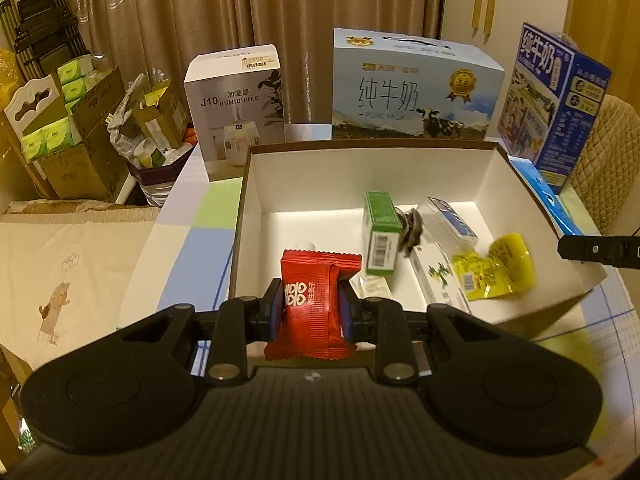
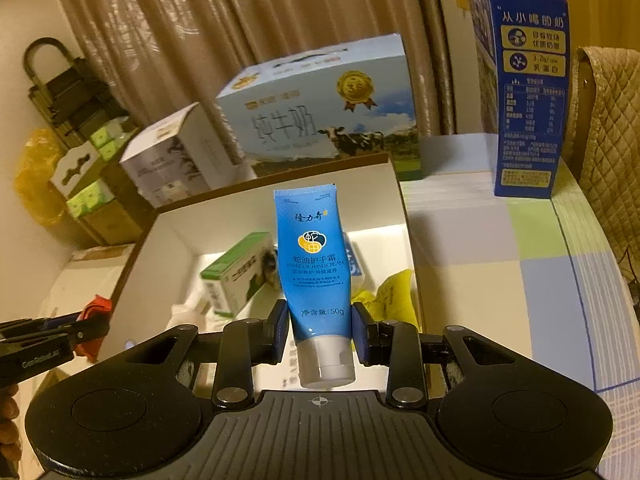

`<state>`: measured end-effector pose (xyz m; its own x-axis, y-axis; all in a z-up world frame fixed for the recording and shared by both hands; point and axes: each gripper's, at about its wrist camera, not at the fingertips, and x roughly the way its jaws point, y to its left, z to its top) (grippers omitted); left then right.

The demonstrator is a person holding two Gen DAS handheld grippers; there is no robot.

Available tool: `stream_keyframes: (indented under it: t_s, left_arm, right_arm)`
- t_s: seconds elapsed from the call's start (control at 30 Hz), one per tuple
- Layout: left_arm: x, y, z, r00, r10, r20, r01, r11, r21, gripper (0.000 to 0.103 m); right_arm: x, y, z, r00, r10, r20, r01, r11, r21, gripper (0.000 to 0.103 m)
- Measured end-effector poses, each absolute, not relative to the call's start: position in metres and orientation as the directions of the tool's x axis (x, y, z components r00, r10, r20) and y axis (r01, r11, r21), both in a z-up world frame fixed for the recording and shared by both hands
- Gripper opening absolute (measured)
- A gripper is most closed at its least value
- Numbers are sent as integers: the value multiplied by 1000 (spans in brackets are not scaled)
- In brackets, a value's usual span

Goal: Organize objects
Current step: 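Carry the candy packet and tube over the brown box and lower them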

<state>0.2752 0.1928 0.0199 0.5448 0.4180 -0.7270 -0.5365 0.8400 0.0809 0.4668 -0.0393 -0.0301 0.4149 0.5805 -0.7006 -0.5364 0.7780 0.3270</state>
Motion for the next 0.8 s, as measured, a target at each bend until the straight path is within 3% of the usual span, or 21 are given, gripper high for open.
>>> stream_keyframes:
  t_s: [0.8]
  left_arm:
    - [325,240,-23,480,382,-790,-525,846,90,23]
  right_arm:
    - [501,3,-79,386,458,-801,-494,835,240,30]
